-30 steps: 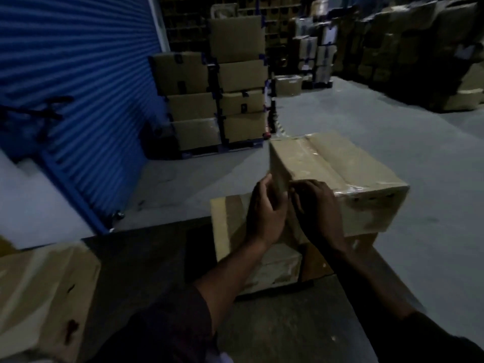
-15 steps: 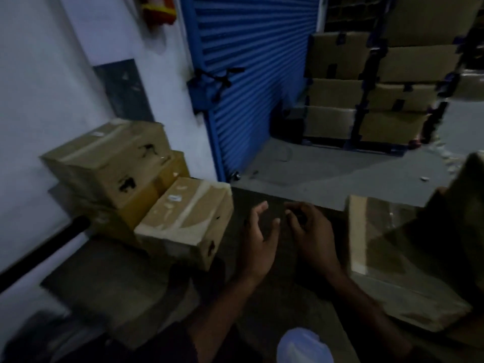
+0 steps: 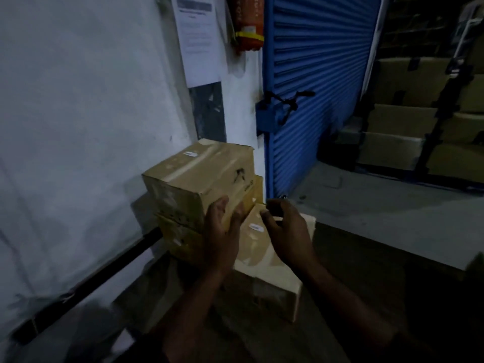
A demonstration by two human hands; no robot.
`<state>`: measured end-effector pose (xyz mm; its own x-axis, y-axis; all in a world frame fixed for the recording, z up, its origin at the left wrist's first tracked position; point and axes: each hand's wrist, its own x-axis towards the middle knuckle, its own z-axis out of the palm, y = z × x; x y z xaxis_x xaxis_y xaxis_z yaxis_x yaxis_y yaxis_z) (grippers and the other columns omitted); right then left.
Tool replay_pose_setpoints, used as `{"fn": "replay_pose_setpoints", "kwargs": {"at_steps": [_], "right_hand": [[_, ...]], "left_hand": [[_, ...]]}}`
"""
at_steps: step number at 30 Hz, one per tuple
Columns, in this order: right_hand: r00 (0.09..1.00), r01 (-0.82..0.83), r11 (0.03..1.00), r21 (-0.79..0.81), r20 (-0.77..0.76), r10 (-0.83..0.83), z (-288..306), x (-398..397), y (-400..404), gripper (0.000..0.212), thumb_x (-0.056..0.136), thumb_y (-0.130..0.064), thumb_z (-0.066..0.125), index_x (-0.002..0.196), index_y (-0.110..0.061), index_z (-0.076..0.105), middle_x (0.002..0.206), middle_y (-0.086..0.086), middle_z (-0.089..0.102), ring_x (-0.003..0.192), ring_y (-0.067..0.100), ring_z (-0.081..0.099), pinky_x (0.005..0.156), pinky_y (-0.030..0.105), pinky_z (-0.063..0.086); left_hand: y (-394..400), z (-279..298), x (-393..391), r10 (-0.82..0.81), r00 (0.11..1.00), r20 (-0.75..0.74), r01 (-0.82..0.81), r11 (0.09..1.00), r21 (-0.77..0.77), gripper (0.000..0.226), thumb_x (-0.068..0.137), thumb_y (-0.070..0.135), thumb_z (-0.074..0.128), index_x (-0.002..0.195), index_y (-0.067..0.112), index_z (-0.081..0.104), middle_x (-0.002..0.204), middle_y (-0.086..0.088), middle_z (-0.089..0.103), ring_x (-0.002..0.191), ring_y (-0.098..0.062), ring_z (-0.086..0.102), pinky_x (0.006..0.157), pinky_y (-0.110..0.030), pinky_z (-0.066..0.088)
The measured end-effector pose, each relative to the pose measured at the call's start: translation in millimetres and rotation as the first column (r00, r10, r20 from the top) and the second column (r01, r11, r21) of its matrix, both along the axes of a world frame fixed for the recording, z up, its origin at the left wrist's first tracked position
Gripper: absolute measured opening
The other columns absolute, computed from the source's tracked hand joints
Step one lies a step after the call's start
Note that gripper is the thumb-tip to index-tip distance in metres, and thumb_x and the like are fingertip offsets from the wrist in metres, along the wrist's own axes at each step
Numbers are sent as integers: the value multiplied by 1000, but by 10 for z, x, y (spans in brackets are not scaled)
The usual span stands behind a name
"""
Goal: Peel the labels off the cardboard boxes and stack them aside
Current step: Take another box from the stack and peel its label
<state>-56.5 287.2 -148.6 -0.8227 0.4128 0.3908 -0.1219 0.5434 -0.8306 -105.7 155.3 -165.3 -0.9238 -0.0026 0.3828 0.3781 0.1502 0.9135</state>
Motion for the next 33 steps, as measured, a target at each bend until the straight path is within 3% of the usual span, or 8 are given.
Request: {"fn": "replay_pose_setpoints", "kwargs": {"at_steps": [7,10,14,20,24,26,29,33], "right_hand": [[999,-15,1000,25,-34,15,103,-1131,-879,46,93,-46,58,132,-24,50,130,-2,53,109,8,52,88,36,53],[999,-39,989,142,-6,41,56,-1415,-1069,44,94,-51,54,130,-25,55,133,0,53,122,16,48,98,39,47],[1000,3,913,408,23,-13,-30,-1581,-1159,32,96,-36,55,121,-19,64,135,7,54,133,24,37,107,31,28],[994,110,973,204,1,-112,-48,-1667,-1210,29,92,-36,58,112,-15,57,128,7,45,118,25,46,98,40,45],[978,143,989,-29,160,-137,9,-1710,-1189,53,86,-43,60,125,-11,46,129,9,49,118,26,49,99,41,45],[969,159,973,-164,213,-123,-8,-1705,-1163,51,83,-48,52,121,-14,50,120,8,60,110,27,58,88,36,50],[978,149,951,-272,182,-102,20,-1612,-1082,30,95,-29,46,117,-12,54,113,7,62,102,24,60,76,26,42],[986,87,954,-288,161,-41,49,-1357,-974,34,96,-25,42,129,-20,50,121,4,62,107,24,58,90,35,48]], "left_hand": [[-929,287,-1160,159,986,-51,-160,987,-23,40,97,25,60,135,22,52,138,2,55,127,-15,52,101,-31,46],[-1130,388,-1584,199,978,-62,-206,971,-123,42,96,25,60,137,16,52,140,-4,52,122,-17,52,92,-24,41],[-1304,377,-2058,244,970,8,-232,930,-284,58,94,28,63,146,12,41,149,-12,41,136,-28,41,108,-38,37],[-1455,312,-2529,282,957,73,-215,853,-476,76,91,40,64,153,13,30,160,-11,28,146,-31,27,118,-47,28],[-1494,348,-2607,320,947,24,-241,759,-605,66,87,47,65,139,9,51,139,-21,49,128,-39,45,103,-47,41],[-1531,376,-2649,357,931,79,-244,767,-593,61,86,52,65,132,13,58,132,-21,51,122,-40,49,99,-47,45],[-1590,359,-2674,324,923,206,-134,775,-618,71,86,64,59,133,11,60,133,-20,57,119,-40,55,98,-43,48],[-1547,350,-2434,283,929,239,-127,848,-514,72,82,66,63,131,14,64,129,-16,64,111,-36,62,93,-40,52]]}}
